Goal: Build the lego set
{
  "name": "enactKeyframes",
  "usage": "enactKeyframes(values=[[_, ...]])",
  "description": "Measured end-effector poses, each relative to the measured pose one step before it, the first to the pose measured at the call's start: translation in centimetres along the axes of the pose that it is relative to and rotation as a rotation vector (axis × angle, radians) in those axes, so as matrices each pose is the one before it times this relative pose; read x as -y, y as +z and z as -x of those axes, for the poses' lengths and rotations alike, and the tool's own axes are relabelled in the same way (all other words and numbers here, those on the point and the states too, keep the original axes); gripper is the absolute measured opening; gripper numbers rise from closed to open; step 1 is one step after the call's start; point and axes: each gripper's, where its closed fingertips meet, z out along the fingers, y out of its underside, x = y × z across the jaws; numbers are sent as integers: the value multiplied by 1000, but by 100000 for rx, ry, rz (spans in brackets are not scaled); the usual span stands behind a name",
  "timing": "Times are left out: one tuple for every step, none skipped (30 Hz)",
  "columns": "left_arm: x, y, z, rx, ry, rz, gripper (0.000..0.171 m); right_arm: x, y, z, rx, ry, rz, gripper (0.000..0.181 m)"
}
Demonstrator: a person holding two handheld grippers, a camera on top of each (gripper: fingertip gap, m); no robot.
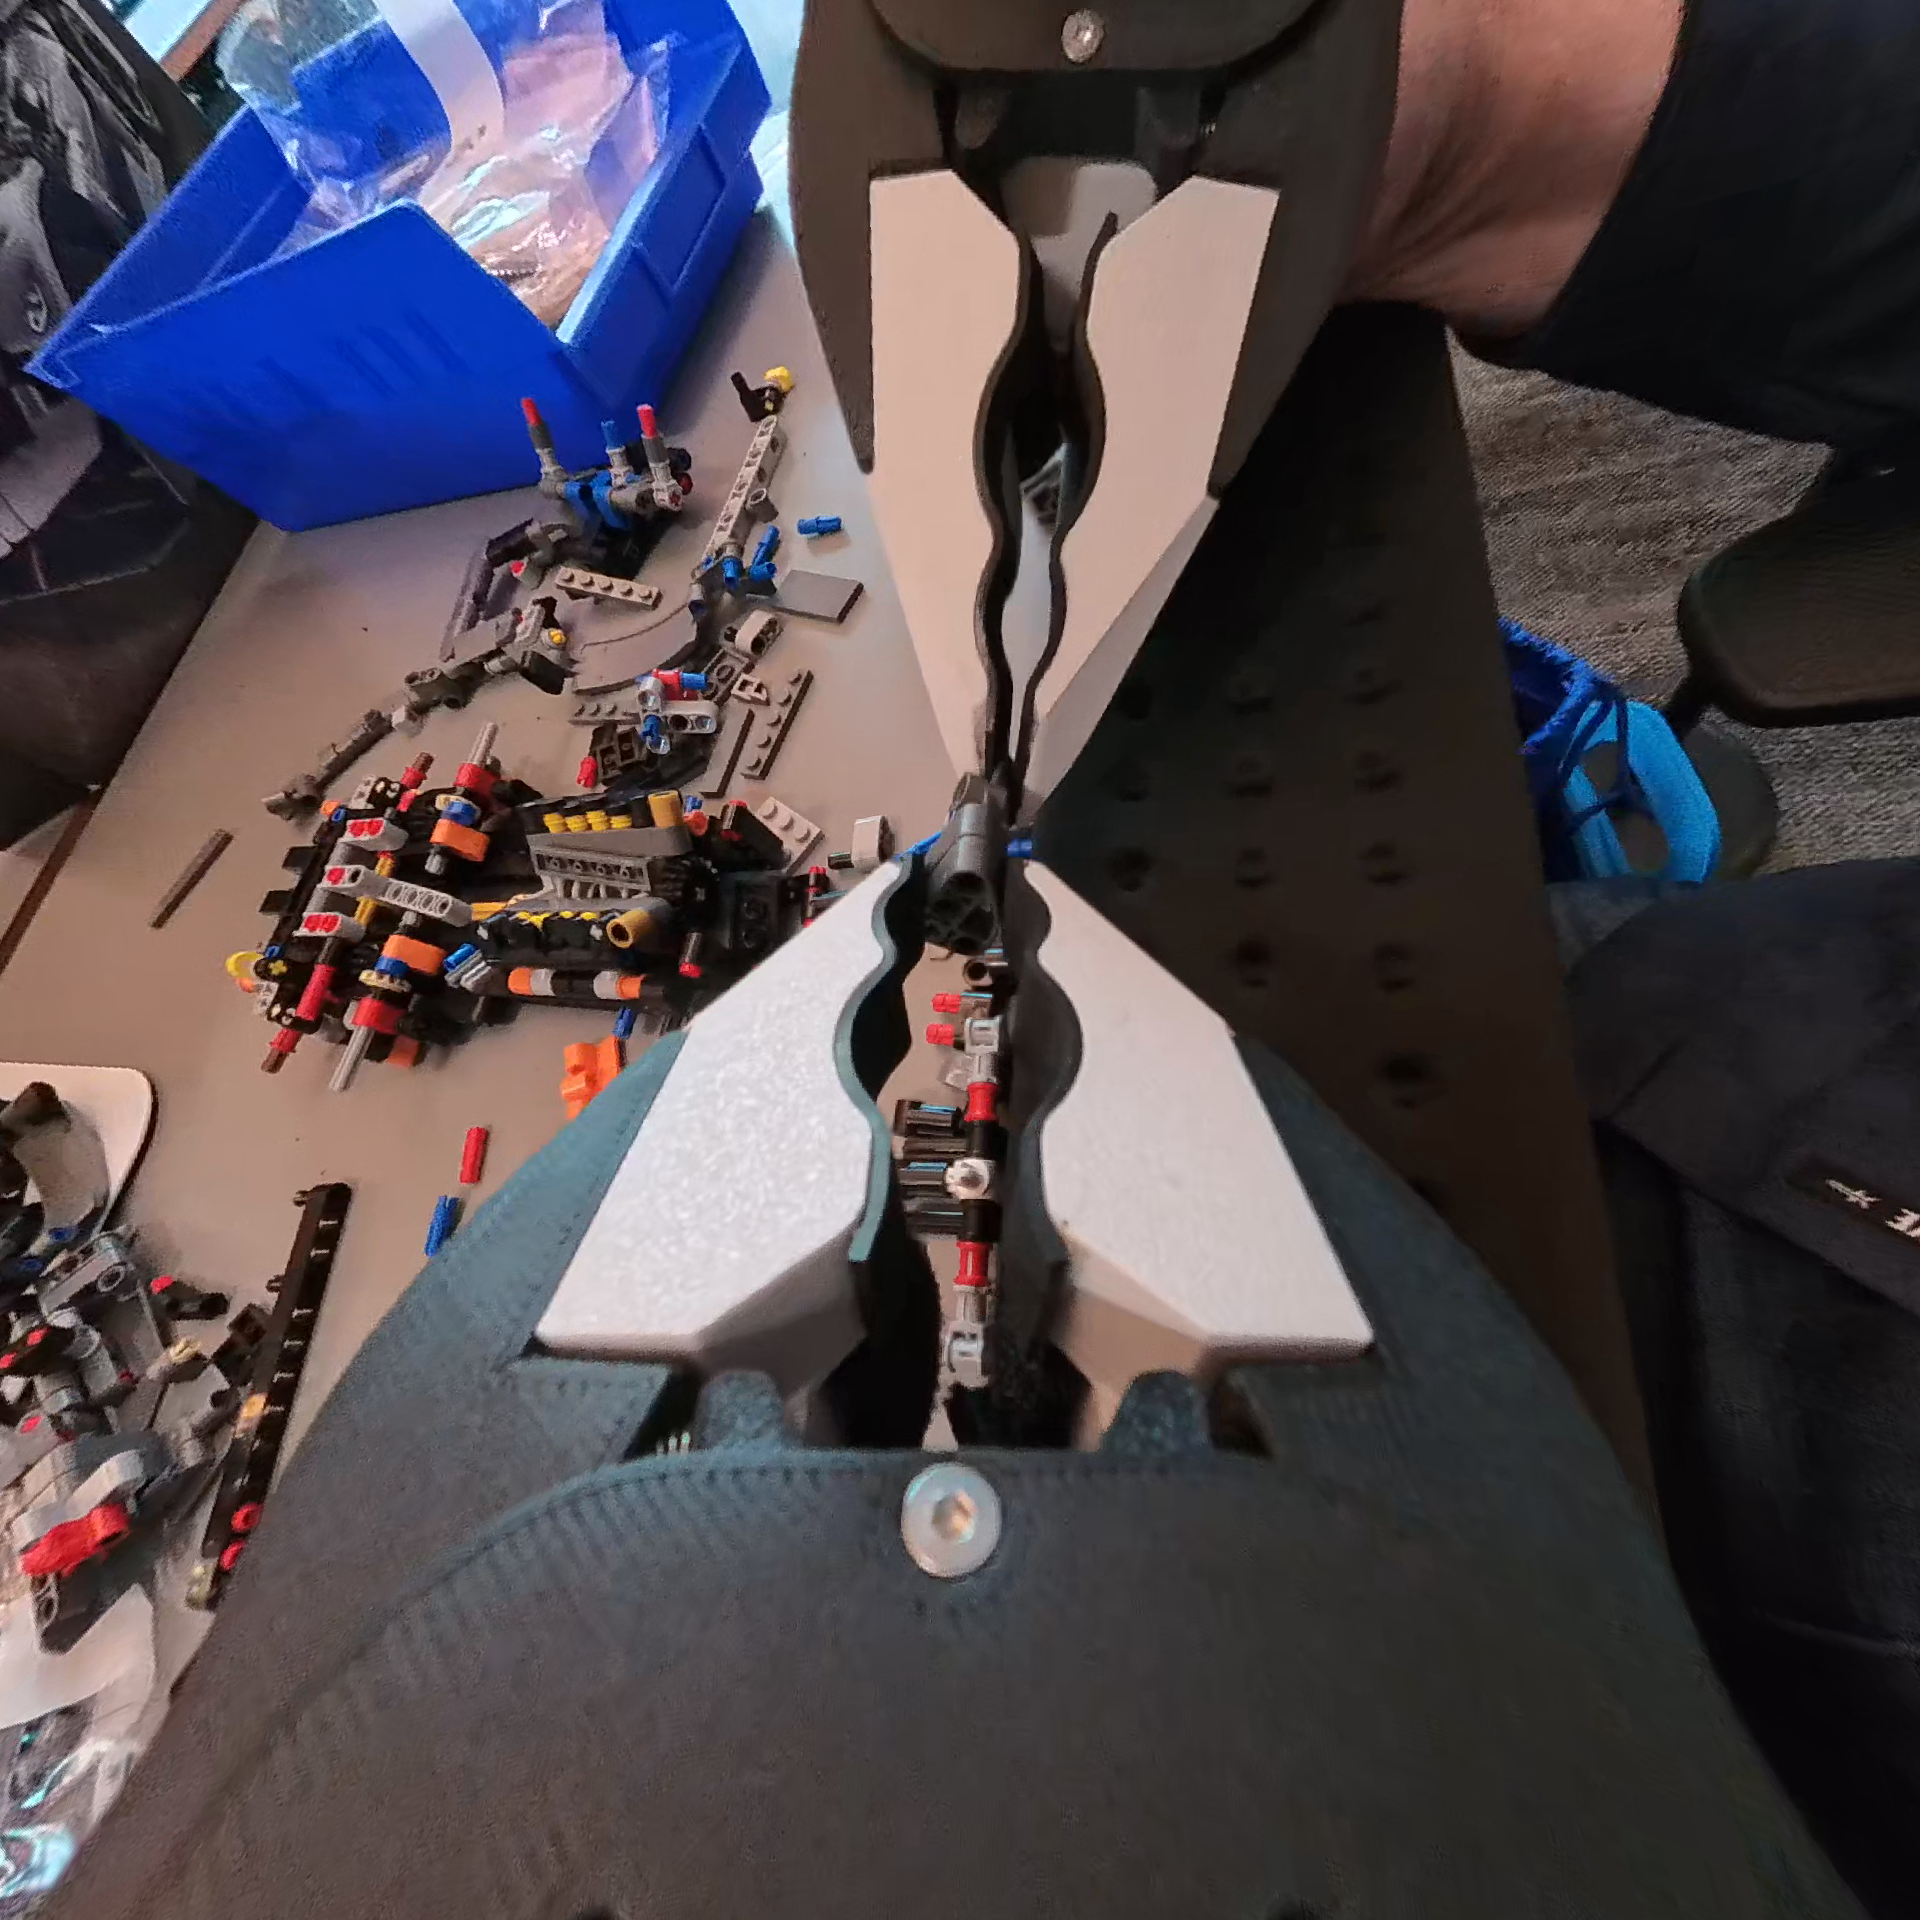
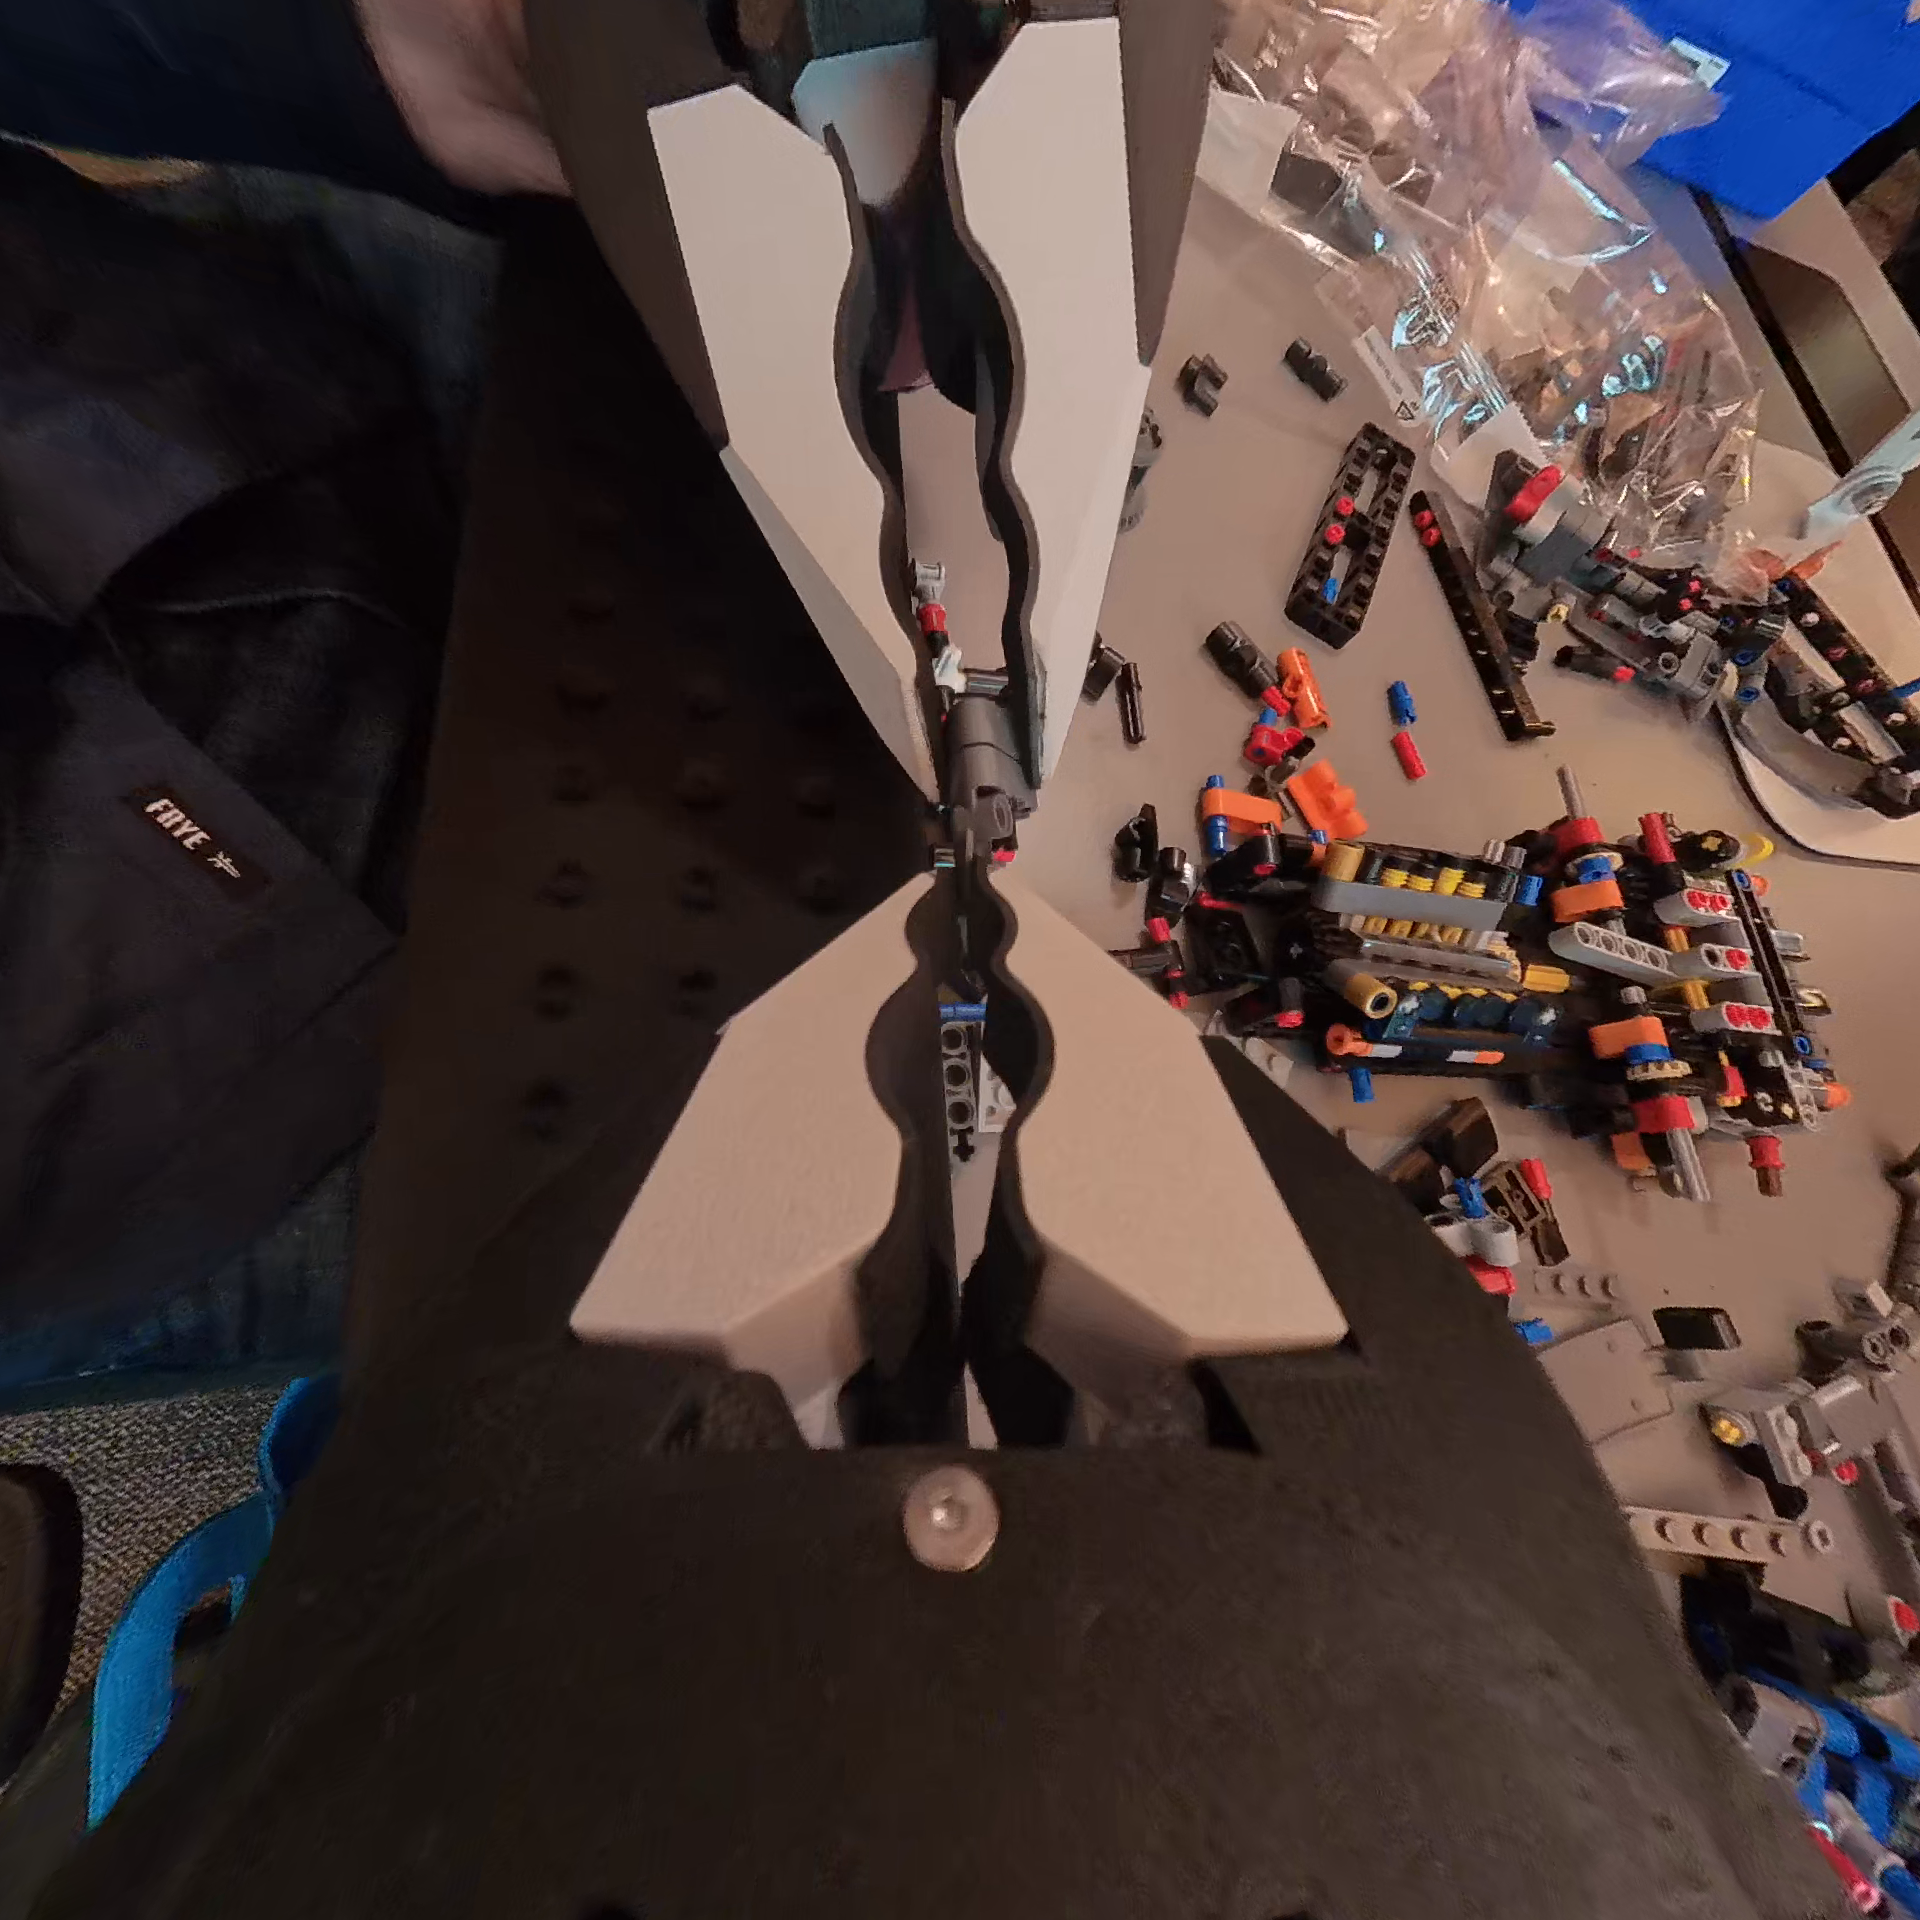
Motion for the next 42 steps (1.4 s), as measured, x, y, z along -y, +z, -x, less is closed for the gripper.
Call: enactKeyframes(values=[[99,-129,-39,-1140,-1347,-1159,13,117,-89,98,558,55,-985,0],[-102,40,19,63,-62,755,13,61,-5,30,-71,-181,-230,0],[-97,89,-128,408,1739,872,13,-107,62,21,93,-98,616,0],[90,-105,-42,-318,-71,-1054,13,-65,2,94,839,-12,87,0],[137,-180,18,-868,-1292,-1297,13,130,-56,48,255,-58,-857,0],[-40,16,-74,-489,-76,132,13,119,-30,44,-18,-165,-634,0],[-114,81,-35,252,753,699,13,-60,16,59,406,-12,244,0],[-83,-27,-67,-1128,-673,-33,13,-100,58,41,333,61,558,0],[74,-121,-29,-1131,-1050,-982,13,10,40,76,-179,-661,221,0],[43,-33,-35,-68,147,-404,13,90,-43,67,-135,-202,-551,0],[-134,52,-123,-274,772,745,13,-3,-20,60,383,174,-155,0],[-6,-54,-72,-659,-179,-167,13,-99,62,103,82,-663,738,0],[160,-118,-23,-364,-413,-1256,13,27,-1,81,-62,-318,-155,0],[6,-31,-25,-339,-233,-287,12,102,-99,26,427,599,-977,0],[-144,20,-58,-746,-372,718,12,-41,22,31,479,367,113,0],[-29,-29,-80,-235,248,91,12,-109,94,61,189,-397,822,0],[73,-66,-105,-359,207,-825,12,-5,-11,76,207,-347,-53,0],[-31,-29,-47,-658,-539,-171,12,48,-69,77,593,127,-607,0],[-152,7,50,-62,-400,818,12,-52,15,10,39,57,286,0],[-66,-13,-3,-107,-147,262,13,-128,93,-33,-696,-440,1027,0],[60,-101,1,-37,-146,-727,13,-14,5,7,-81,-92,12,0],[56,-72,122,47,-1112,-581,12,115,-98,-41,248,600,-866,0],[13,-34,159,516,-800,49,12,85,-21,-136,-578,503,-321,0],[109,-43,157,1116,-265,-462,13,77,21,-170,-884,597,-16,0],[42,16,181,1585,67,331,12,147,-15,-224,-624,1259,-761,0],[-133,136,225,2478,819,1657,12,30,65,-269,-1062,900,68,0],[-144,164,194,2027,455,1673,12,-130,205,-345,-2893,-786,1908,0],[94,125,52,386,-334,37,12,20,259,-273,-4046,-2627,1389,3],[-156,130,242,1628,-194,1515,12,56,312,-88,-2435,-2348,898,8],[-106,57,351,2494,-715,1613,12,-211,349,-189,-1709,-479,2483,12],[197,22,109,1150,184,-702,12,-200,284,-242,-1583,219,2286,16],[120,45,-124,-85,1152,-505,12,-98,122,-180,-1415,-412,1398,17],[-75,113,67,1370,1432,901,12,-100,22,-142,-1305,-933,823,15],[48,96,45,1209,1930,115,12,-33,-34,-196,-1853,-1134,423,14],[14,59,-6,679,1358,75,12,23,-90,-199,-1874,-1002,1,15],[-49,88,-140,-600,411,511,12,47,-76,-227,-1678,-262,-418,15],[-95,104,130,1402,687,1032,12,96,-59,-334,-2031,619,-537,29],[19,95,69,1093,1045,438,12,116,-60,-181,-941,540,-408,33],[54,121,-187,-119,1889,291,12,92,-2,-93,-581,5,-350,35],[15,140,-63,757,1585,666,12,7,117,208,554,-1157,471,37],[81,104,34,1222,1194,397,12,-11,215,427,1047,-2541,906,31],[102,42,-11,351,817,203,12,45,184,275,-67,-2505,854,25]])
